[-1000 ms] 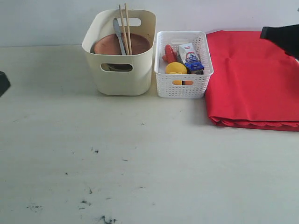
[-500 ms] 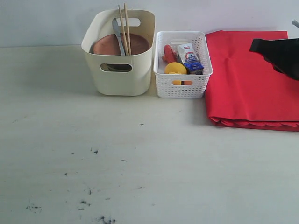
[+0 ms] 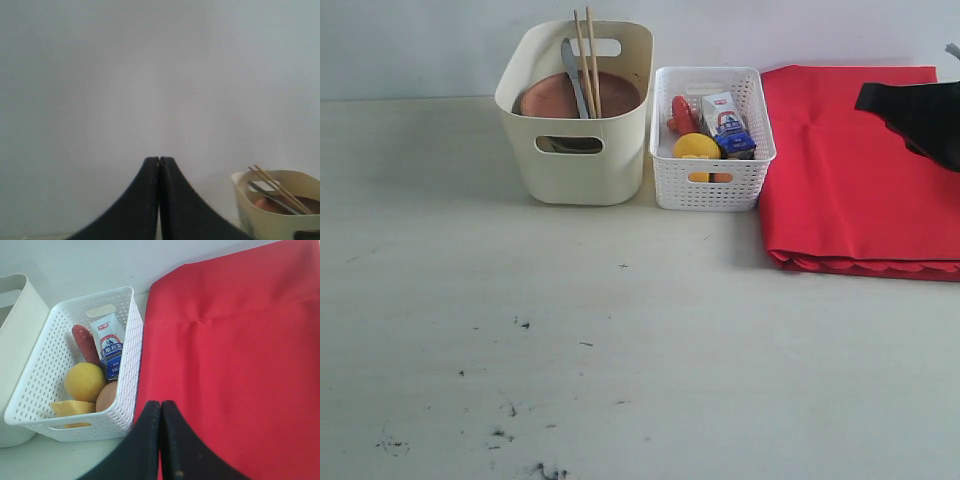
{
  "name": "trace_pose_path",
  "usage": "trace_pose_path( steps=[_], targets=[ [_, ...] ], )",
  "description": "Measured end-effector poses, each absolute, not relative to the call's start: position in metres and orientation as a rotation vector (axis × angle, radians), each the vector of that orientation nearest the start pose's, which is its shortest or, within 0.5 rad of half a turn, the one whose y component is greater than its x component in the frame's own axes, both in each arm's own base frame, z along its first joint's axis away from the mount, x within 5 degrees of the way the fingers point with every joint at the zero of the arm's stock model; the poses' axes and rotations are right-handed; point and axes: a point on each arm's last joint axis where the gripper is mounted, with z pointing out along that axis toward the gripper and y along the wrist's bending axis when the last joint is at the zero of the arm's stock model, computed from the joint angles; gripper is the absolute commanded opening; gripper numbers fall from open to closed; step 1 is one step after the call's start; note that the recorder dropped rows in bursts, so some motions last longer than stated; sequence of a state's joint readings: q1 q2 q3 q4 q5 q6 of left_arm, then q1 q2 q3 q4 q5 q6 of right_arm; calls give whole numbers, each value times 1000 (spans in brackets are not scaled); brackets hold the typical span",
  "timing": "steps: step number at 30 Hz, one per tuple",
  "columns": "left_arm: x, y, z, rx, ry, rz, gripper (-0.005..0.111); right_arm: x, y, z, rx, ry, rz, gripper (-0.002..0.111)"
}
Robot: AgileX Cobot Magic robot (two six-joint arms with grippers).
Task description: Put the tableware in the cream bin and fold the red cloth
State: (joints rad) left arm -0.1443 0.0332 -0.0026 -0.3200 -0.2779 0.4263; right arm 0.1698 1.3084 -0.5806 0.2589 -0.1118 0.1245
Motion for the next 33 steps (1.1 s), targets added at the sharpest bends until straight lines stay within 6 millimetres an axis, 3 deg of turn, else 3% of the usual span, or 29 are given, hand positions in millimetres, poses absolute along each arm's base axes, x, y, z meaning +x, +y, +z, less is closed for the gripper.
trace_pose_path(
  steps=[5, 11, 16, 33],
  targets=[
    [53, 1, 232, 91, 1281, 69, 3, 253, 41, 227, 241, 2102, 300, 0],
    [56, -7, 207, 198, 1551, 24, 3, 253, 41, 227, 241, 2102, 300, 0],
    [56, -6, 193, 147, 1701, -19, 3, 253, 41, 227, 243, 2102, 302, 0],
    [55, -5, 190, 129, 1739, -25, 3, 253, 41, 227, 243, 2102, 302, 0]
  ],
)
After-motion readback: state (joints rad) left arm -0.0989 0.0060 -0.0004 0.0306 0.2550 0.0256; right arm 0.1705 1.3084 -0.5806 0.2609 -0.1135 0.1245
